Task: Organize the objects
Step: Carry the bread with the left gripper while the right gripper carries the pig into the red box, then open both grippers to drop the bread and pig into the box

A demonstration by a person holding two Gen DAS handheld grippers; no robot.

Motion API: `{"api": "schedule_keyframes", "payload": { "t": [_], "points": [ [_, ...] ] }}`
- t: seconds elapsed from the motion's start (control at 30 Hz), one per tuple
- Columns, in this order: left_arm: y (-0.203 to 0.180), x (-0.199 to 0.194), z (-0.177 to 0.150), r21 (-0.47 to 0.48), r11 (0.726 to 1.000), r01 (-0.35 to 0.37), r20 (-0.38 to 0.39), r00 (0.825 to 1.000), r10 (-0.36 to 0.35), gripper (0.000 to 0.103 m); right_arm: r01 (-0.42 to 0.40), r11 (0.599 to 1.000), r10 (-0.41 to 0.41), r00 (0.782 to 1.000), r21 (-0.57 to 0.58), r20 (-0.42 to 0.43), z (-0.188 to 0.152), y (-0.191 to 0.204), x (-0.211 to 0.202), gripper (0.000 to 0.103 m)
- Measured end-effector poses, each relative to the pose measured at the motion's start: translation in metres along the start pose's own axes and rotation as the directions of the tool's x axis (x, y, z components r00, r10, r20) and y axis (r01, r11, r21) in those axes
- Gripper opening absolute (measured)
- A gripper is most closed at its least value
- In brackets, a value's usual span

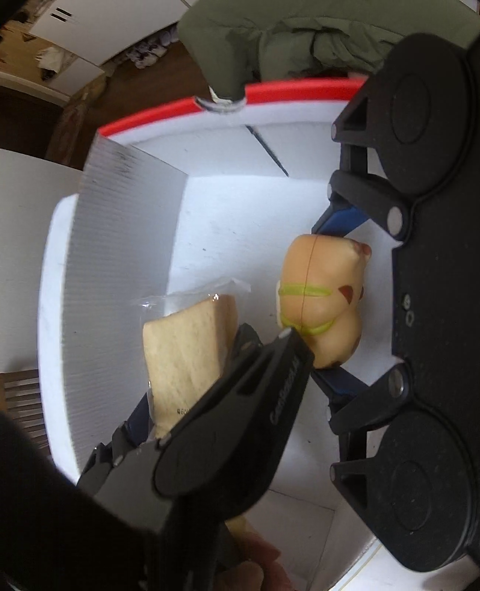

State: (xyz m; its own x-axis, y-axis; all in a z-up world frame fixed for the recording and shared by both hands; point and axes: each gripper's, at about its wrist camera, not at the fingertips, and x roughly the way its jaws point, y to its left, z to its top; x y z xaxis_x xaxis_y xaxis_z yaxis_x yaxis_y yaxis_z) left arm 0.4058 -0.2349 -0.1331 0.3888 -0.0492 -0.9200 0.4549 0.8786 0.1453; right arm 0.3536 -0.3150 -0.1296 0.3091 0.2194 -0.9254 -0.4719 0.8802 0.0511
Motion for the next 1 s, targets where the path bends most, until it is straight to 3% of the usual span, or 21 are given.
{"api": "schedule_keyframes", "payload": {
  "t": [0.2,0.53,1.0],
  "points": [
    [0.002,0.013,0.000,-0.012,1.000,0.024,-0.043,0.999,-0.024,0.091,0.000,1.000,0.001,1.000,0.013,-0.014,0.001,-0.002,0.002,0.074],
    [0.007,0.020,-0.001,-0.045,0.997,0.062,-0.071,0.995,-0.065,0.091,-0.038,0.999,0.038,0.999,0.001,0.001,0.002,0.003,-0.004,0.087],
    [0.019,-0.045,-0.006,-0.078,0.992,0.100,0.087,0.992,-0.093,0.091,-0.063,0.997,0.059,0.994,0.042,0.097,-0.006,0.001,-0.040,0.089]
  ]
}}
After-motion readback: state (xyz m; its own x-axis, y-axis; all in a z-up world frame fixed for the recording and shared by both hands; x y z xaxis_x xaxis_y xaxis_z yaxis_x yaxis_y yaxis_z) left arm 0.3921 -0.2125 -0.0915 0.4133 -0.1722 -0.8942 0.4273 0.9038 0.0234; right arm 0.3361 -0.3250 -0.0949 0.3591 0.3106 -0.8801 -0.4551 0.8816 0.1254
